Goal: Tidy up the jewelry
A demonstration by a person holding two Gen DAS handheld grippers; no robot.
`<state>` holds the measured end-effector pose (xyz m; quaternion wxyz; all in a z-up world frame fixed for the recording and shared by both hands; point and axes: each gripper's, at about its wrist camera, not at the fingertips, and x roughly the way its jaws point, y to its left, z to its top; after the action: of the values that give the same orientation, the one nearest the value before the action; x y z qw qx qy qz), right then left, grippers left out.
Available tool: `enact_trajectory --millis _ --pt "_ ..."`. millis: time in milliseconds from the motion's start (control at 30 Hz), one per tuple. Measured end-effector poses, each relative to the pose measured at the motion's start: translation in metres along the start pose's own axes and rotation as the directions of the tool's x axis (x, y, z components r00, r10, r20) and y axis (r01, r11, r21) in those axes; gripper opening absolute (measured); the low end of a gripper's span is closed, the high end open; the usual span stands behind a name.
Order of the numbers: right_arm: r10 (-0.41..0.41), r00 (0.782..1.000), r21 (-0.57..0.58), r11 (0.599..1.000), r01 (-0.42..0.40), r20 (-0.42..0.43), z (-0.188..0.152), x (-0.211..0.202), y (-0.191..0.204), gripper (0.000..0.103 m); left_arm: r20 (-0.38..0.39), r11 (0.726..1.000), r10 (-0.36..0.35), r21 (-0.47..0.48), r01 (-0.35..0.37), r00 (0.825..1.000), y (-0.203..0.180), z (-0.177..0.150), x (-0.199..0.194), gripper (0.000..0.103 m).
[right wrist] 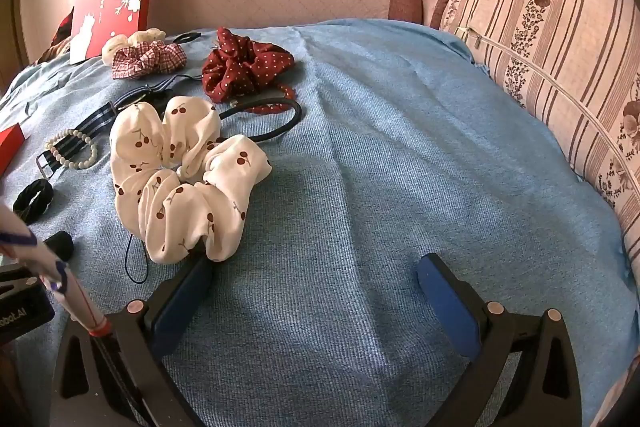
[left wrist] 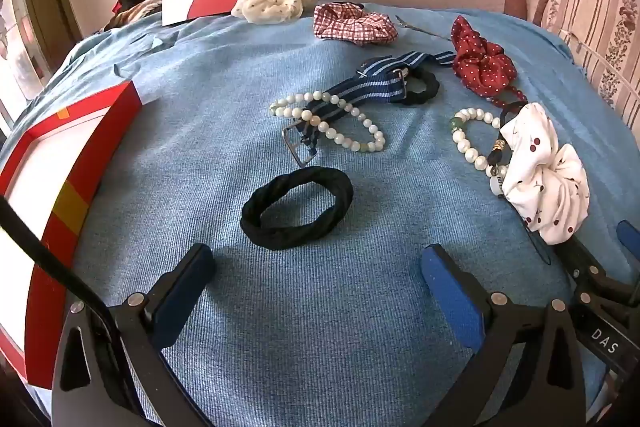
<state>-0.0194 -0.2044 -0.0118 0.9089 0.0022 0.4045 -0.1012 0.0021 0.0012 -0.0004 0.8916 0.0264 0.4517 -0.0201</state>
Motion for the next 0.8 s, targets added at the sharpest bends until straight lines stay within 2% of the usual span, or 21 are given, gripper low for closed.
enact_trajectory --millis 433,567,667,800 --pt "0.010 1.000 0.005 1.000 -0.010 0.002 -0.001 0.002 -0.002 0.103 0.012 0.999 0.028 0.016 -0.028 1.000 -0.004 -0.001 -0.003 0.103" --pt "0.048 0.999 0.014 0.999 -0.048 -0.001 -0.001 0.002 -0.007 0.103 -0.006 0.999 0.026 0.024 -0.026 1.000 -0.004 -0.001 -0.003 0.103" --pt "0.111 0.994 0.044 0.993 -0.110 -0.003 -0.001 -0.002 -0.014 0.103 -0.009 0.999 0.024 0.033 -0.023 1.000 -0.005 -0.002 -0.003 0.103" --pt "0.178 0.984 0.127 0.976 -0.178 0.004 -0.003 -0.005 -0.026 0.103 0.003 0.998 -0.047 0.028 0.047 0.999 0.006 -0.014 -0.010 0.103"
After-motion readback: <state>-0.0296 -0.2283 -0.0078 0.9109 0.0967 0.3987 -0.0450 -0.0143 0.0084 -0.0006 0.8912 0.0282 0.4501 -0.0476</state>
